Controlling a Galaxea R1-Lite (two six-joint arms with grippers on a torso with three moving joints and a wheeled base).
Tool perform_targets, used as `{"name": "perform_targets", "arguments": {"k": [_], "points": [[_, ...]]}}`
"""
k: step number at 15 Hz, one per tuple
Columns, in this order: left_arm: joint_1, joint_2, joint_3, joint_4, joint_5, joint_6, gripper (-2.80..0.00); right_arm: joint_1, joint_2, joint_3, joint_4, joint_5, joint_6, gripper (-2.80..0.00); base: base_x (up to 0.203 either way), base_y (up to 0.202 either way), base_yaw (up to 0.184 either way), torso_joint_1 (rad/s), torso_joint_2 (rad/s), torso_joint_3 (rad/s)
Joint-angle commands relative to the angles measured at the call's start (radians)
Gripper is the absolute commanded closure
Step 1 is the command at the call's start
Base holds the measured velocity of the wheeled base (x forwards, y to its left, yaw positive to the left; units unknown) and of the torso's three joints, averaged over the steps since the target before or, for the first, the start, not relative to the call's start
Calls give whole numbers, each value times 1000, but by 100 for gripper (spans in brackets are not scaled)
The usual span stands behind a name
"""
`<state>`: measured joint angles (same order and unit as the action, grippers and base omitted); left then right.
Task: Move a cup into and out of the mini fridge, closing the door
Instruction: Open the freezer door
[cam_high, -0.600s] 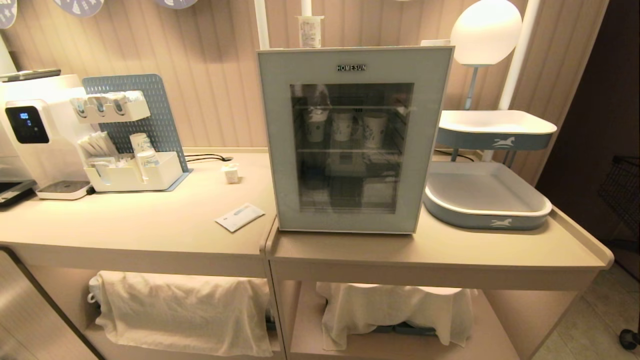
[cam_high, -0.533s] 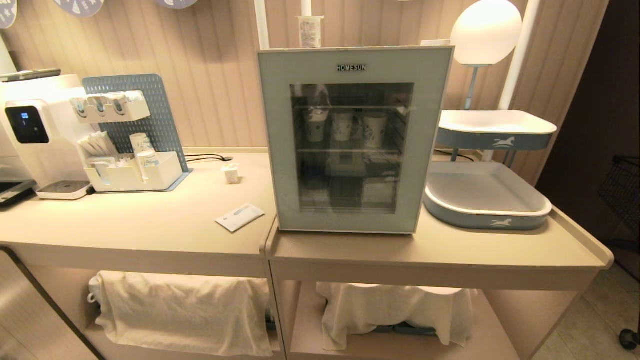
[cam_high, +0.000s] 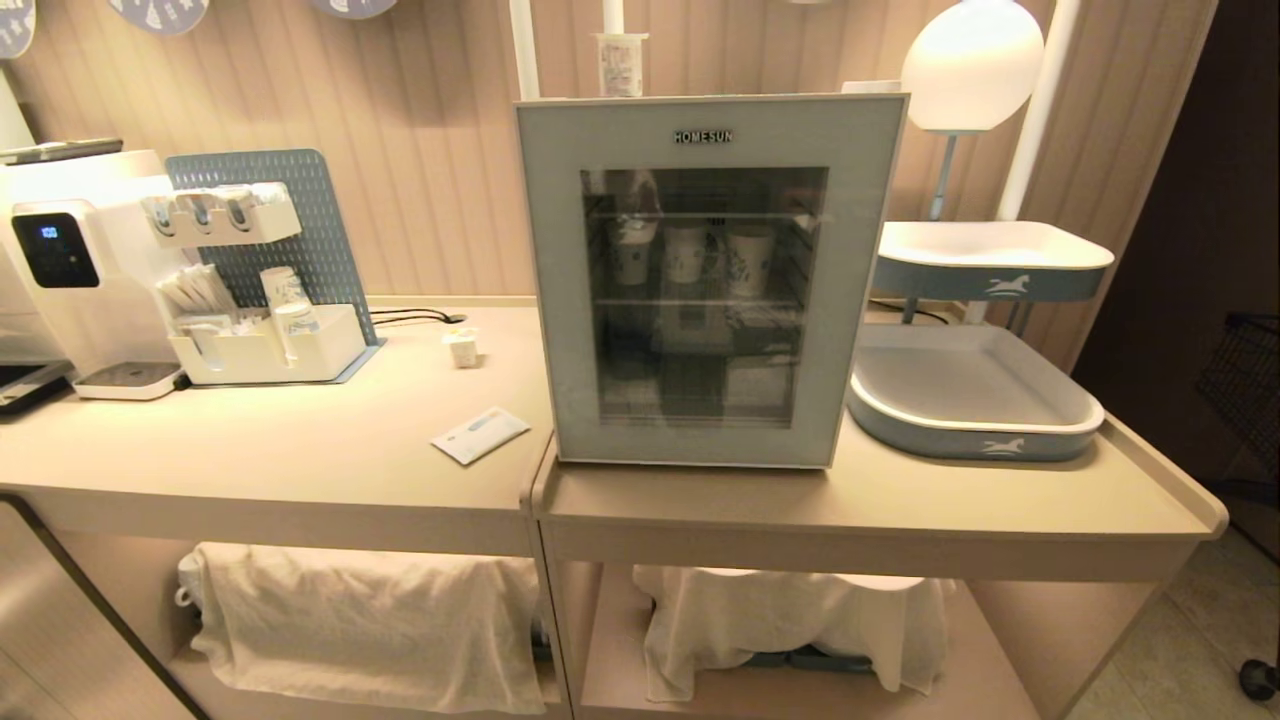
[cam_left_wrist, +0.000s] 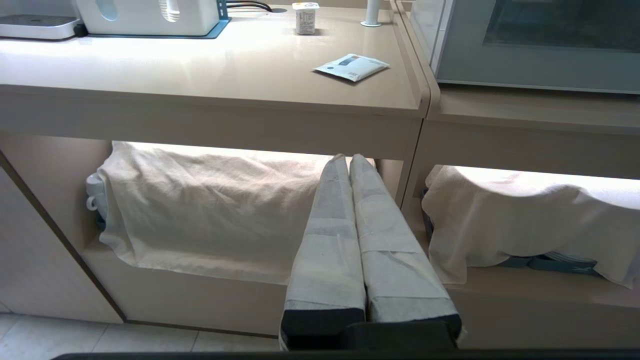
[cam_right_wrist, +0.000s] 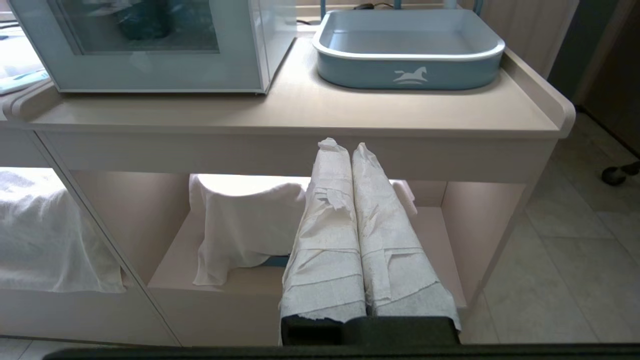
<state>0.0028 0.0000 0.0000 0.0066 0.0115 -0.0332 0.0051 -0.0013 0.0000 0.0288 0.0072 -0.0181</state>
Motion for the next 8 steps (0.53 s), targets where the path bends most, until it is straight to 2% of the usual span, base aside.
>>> {"name": "perform_targets", "arguments": {"k": [1,8], "points": [[0,2,2,0,1,-1,0,1,1,2,0,0,0,0,71,0,3,2,-5,2],[0,2,2,0,1,-1,0,1,1,2,0,0,0,0,187,0,2,2,3,2]]}}
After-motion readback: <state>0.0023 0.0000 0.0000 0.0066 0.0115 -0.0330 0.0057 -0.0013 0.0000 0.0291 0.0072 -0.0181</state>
